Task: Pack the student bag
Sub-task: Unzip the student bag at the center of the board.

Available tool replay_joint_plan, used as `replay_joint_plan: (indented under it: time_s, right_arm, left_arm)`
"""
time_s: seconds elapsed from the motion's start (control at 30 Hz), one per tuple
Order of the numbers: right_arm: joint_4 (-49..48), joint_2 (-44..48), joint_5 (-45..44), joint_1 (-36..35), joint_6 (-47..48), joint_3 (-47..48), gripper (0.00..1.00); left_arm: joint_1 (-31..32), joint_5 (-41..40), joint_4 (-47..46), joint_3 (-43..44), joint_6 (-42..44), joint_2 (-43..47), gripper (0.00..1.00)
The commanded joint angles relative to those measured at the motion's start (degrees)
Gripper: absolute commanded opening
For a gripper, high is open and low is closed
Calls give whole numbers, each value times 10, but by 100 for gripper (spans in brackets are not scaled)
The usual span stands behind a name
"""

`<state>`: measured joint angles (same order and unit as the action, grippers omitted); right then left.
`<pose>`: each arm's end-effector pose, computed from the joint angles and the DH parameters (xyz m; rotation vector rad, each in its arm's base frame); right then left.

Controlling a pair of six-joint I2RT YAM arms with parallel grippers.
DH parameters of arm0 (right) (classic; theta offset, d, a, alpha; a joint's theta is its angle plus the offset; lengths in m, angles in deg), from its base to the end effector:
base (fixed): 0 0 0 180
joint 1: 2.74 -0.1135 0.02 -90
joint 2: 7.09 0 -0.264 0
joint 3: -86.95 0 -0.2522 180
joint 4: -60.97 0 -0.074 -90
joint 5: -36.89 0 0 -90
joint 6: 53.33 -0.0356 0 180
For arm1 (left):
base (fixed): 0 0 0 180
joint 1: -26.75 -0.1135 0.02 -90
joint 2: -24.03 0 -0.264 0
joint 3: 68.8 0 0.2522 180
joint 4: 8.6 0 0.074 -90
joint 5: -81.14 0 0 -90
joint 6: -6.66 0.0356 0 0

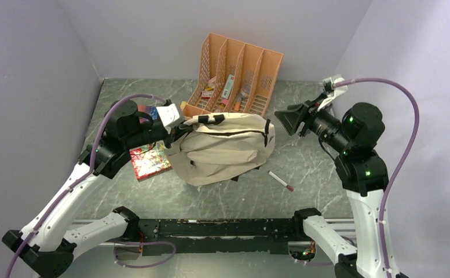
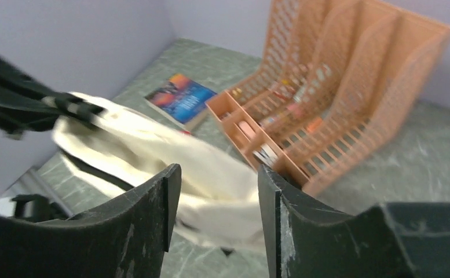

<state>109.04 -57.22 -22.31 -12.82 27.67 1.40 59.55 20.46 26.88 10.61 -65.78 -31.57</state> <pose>0.1303 0.0417 0.4855 -0.4330 1.6154 0.6913 0.1624 -0.1254 0.4119 1.0843 1.4280 -0.6441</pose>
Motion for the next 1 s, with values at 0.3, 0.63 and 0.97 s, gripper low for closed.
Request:
replay_joint_plan:
  time_s: [0.3, 0.63, 0.97]
  right_arm:
    - [12, 148, -173, 2, -186, -241, 65]
    - [-145, 273, -95, 2, -81, -398, 71]
    - [-115, 287, 24, 1, 75, -378, 71]
  left_arm:
    - [-8, 6, -79, -2, 0, 35, 5]
    - [-8, 15, -80, 2, 7, 35, 5]
    - [-8, 38, -73, 25, 14, 18, 5]
